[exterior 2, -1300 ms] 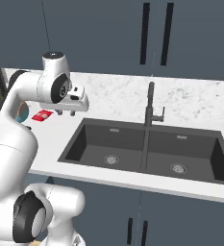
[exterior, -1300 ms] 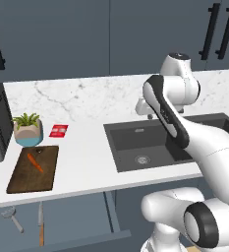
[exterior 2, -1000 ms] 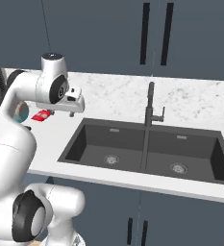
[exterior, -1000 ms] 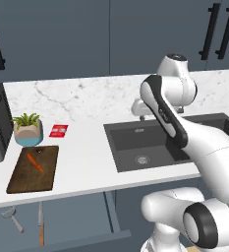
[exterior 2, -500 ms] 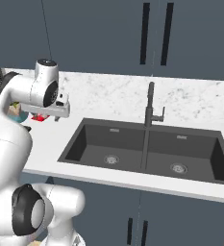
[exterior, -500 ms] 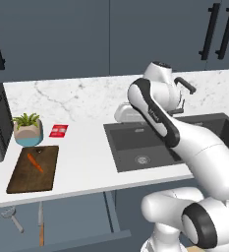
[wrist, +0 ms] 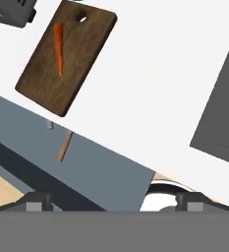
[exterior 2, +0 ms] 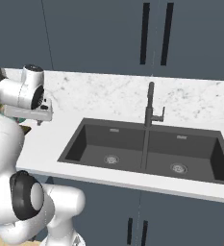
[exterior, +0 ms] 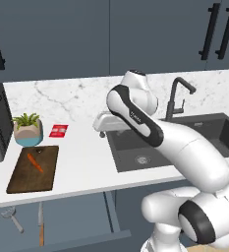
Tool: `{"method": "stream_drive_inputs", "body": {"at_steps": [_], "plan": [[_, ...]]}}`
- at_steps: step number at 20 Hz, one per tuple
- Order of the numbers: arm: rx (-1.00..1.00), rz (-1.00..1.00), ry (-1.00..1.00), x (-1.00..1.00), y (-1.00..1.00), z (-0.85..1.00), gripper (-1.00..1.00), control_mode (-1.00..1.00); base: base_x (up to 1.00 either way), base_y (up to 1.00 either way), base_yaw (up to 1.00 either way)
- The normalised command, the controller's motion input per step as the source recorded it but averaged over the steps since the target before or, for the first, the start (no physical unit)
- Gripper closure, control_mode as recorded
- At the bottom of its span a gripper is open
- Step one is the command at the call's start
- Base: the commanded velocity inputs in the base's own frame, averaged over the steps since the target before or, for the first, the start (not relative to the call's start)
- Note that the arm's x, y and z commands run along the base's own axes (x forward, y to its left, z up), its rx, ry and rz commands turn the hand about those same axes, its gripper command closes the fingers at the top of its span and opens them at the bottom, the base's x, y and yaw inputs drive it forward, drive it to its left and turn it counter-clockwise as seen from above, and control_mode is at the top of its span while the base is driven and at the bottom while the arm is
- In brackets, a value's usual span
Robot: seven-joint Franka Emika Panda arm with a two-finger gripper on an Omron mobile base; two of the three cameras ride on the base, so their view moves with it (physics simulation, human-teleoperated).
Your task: Place the appropriate cutting tool for cutting the carrot skin on the cutting board.
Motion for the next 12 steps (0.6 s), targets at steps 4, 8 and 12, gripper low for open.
{"method": "stream_drive_inputs", "body": {"at_steps": [4,8,12], "plan": [[0.02,0.17,0.03,0.0,0.68,-0.21,-1.0,-1.0,0.0,0.0,0.0],[0.03,0.15,0.0,0.0,0.71,-0.41,-1.0,-1.0,0.0,0.0,0.0],[0.0,0.13,0.02,0.0,0.84,-0.51,-1.0,-1.0,0.0,0.0,0.0]]}}
